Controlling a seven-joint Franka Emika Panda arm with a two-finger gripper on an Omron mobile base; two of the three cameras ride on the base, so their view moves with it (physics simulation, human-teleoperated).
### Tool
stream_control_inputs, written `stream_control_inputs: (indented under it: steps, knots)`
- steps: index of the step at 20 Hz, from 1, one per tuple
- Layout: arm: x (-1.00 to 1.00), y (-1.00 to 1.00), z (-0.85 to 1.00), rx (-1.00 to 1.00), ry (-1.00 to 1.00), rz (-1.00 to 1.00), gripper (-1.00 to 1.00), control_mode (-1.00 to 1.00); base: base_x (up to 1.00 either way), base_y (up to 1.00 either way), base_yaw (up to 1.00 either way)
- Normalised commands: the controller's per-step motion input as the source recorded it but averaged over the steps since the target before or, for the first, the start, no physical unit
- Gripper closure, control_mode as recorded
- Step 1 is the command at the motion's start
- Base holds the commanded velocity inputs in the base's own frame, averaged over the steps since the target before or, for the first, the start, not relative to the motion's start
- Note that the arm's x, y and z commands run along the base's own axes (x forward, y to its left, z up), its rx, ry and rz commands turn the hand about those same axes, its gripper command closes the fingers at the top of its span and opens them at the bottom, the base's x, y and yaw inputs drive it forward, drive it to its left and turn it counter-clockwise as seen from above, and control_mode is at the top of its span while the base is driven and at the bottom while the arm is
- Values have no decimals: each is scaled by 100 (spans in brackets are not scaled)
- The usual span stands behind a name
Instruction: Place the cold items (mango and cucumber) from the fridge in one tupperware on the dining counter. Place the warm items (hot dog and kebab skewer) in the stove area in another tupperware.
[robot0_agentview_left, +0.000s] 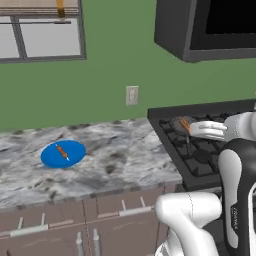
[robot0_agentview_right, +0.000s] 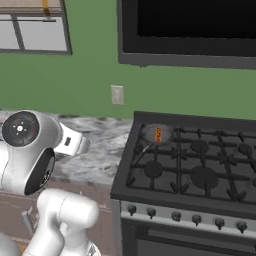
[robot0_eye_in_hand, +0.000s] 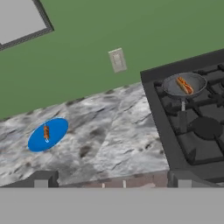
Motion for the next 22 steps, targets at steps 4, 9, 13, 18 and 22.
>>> stream_control_inputs:
  steps: [4,9,13,18,22]
  knots:
    - [0,0,0,0,0,0,-100,100,25,100,0]
    - [0,0,0,0,0,0,-100,100,45,100,0]
    - [0,0,0,0,0,0,-100,100,57,86,1]
    - [49,4,-6,-3,59,0,-100,-100,37,17,0]
    - [81,9,-39,-31,100,0,-100,-100,0,0,0]
